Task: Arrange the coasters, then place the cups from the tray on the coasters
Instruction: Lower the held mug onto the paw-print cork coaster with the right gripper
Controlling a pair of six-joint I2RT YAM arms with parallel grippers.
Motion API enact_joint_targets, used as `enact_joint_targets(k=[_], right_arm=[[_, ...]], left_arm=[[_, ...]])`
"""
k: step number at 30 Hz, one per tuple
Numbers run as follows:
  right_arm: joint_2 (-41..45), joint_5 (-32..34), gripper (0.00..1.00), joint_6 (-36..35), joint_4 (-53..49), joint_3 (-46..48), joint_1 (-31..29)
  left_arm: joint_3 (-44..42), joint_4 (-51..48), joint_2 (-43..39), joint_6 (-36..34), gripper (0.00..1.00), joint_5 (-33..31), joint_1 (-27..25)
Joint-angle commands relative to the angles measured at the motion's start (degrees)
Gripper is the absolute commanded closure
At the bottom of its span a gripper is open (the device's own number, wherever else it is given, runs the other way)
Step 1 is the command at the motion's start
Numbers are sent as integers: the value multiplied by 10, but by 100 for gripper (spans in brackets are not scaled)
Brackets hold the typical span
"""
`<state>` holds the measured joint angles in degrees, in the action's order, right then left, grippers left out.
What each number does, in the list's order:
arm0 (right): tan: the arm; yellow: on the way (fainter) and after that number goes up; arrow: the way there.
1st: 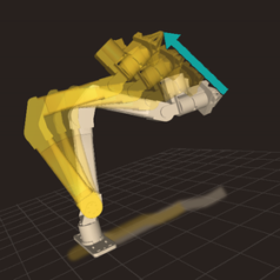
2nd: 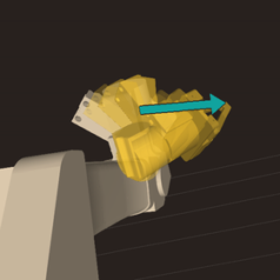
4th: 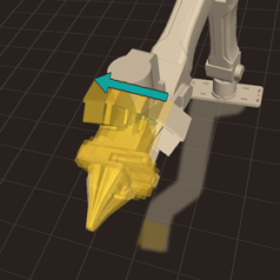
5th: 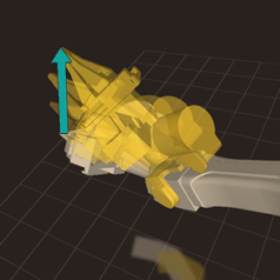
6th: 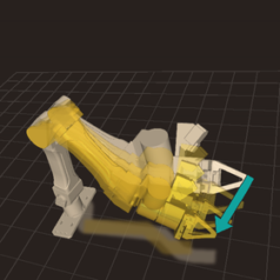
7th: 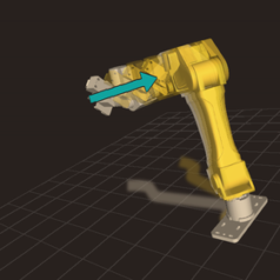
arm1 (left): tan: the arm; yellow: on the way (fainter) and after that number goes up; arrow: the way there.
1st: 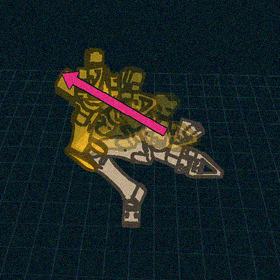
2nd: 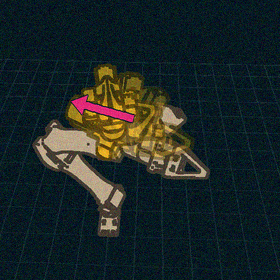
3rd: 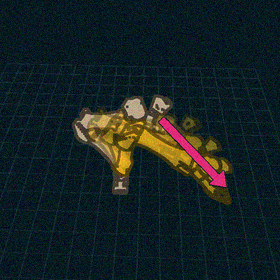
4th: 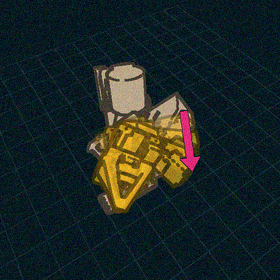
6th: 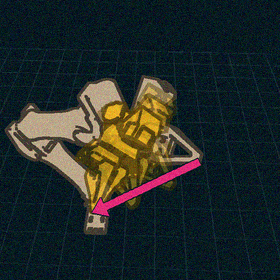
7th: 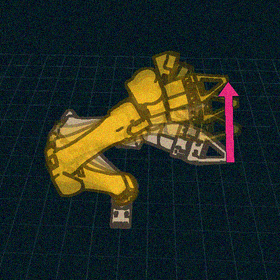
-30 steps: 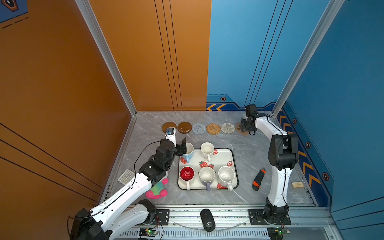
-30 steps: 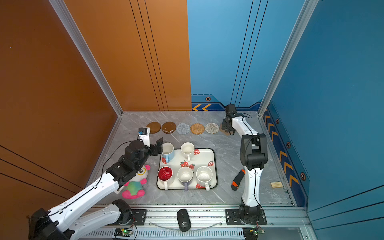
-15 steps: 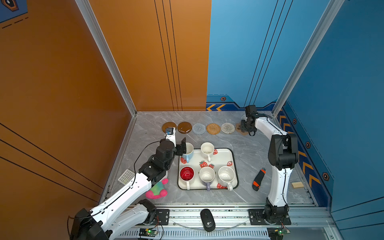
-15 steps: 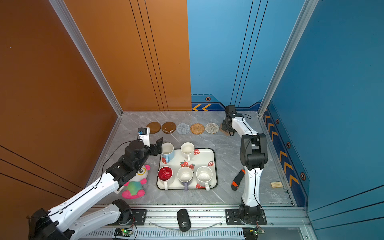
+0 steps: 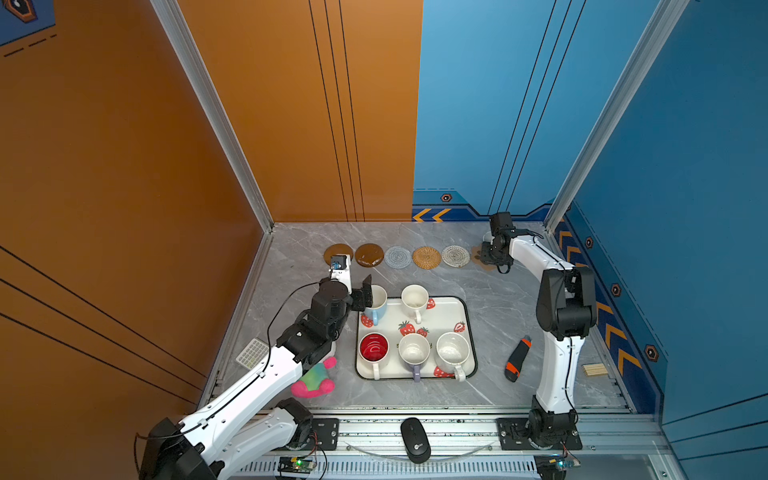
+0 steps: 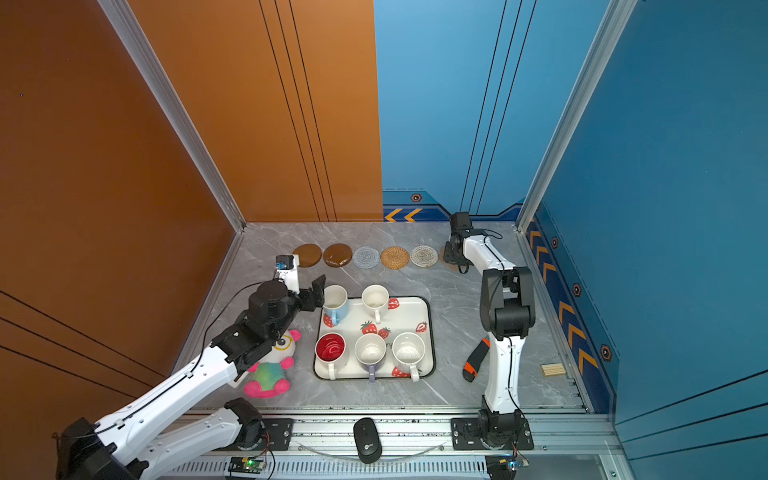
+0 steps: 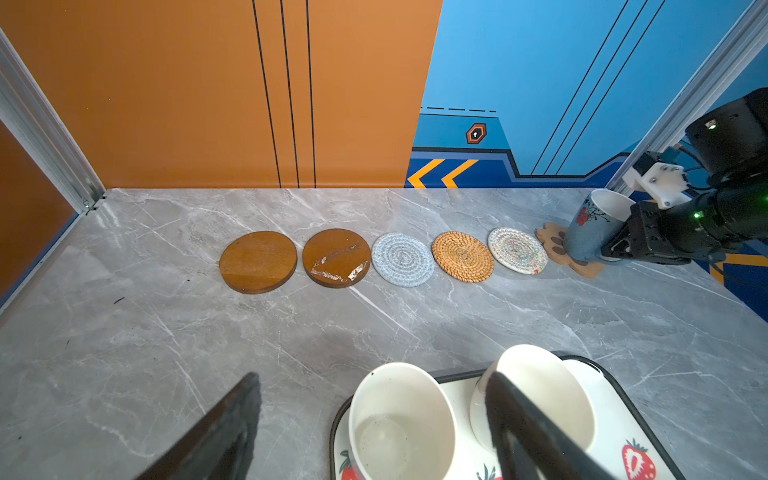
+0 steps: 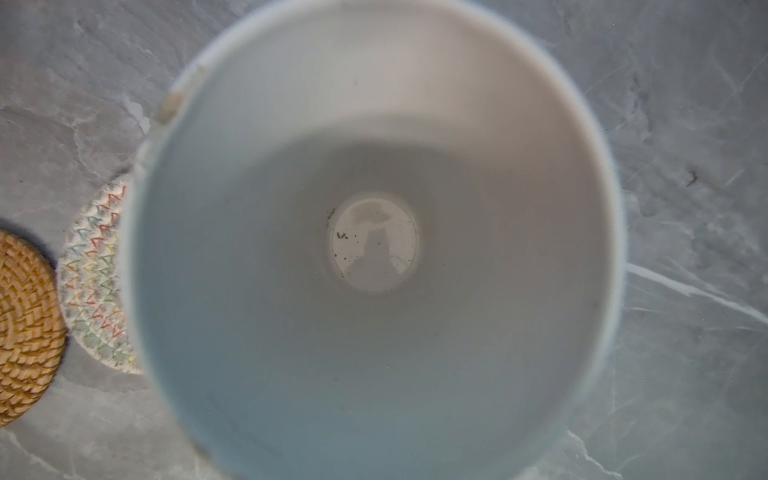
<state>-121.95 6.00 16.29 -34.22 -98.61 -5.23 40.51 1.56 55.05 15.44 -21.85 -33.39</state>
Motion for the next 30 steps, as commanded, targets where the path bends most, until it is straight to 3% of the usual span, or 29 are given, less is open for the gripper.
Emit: enact_joint_targets(k=[1,10,26,30], right_arm=[[-2,-1,100,1,25,3,-4],[-1,-7,99,7,24,8,-4],[22,-10,63,11,25,28,-5],[28,-8,43,12,25,37,-5]], left_arm=[[-3,-1,-10,6,15,4,5],[-6,-4,-18,6,15,3,5],[-10,-8,-35,7,15,2,5],[-12,-8,-41,7,15,3,5]])
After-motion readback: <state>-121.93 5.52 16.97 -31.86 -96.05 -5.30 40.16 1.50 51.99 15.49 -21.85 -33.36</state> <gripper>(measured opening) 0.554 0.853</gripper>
